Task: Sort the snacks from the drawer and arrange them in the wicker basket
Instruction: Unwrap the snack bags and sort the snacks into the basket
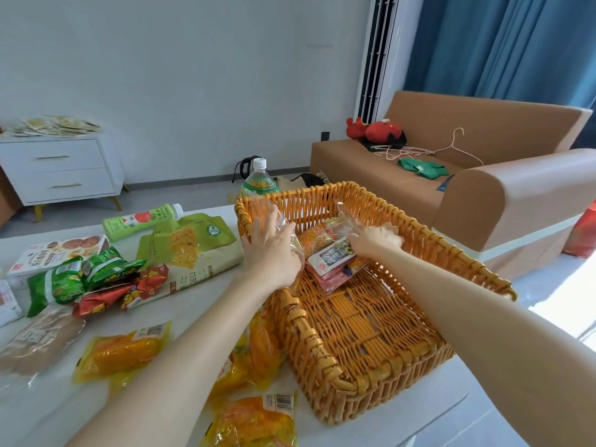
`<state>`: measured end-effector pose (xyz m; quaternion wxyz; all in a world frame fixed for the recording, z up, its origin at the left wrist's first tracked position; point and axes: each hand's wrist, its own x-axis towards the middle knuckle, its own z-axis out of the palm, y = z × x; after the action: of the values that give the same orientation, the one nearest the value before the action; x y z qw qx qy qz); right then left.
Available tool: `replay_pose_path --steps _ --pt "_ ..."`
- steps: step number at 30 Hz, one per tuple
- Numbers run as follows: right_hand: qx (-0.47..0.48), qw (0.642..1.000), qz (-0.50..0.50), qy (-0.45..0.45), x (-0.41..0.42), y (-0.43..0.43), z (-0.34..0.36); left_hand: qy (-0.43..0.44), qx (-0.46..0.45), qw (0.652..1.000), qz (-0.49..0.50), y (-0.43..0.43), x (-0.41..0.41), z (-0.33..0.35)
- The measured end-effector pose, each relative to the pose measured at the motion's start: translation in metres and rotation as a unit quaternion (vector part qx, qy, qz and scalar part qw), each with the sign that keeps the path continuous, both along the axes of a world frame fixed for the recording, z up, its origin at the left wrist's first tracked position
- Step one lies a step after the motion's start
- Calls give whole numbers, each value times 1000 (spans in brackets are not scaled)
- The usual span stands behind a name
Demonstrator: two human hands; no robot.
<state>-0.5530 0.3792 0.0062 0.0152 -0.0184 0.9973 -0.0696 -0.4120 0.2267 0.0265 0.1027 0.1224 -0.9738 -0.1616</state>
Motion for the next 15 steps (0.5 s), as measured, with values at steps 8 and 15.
replay_pose_path --steps 8,15 --pt "-146 987 -21 -70 7 -4 11 3 6 1000 4 2 2 1" --pt "-323 944 -15 -62 -6 8 13 17 25 1000 3 0 0 -2"
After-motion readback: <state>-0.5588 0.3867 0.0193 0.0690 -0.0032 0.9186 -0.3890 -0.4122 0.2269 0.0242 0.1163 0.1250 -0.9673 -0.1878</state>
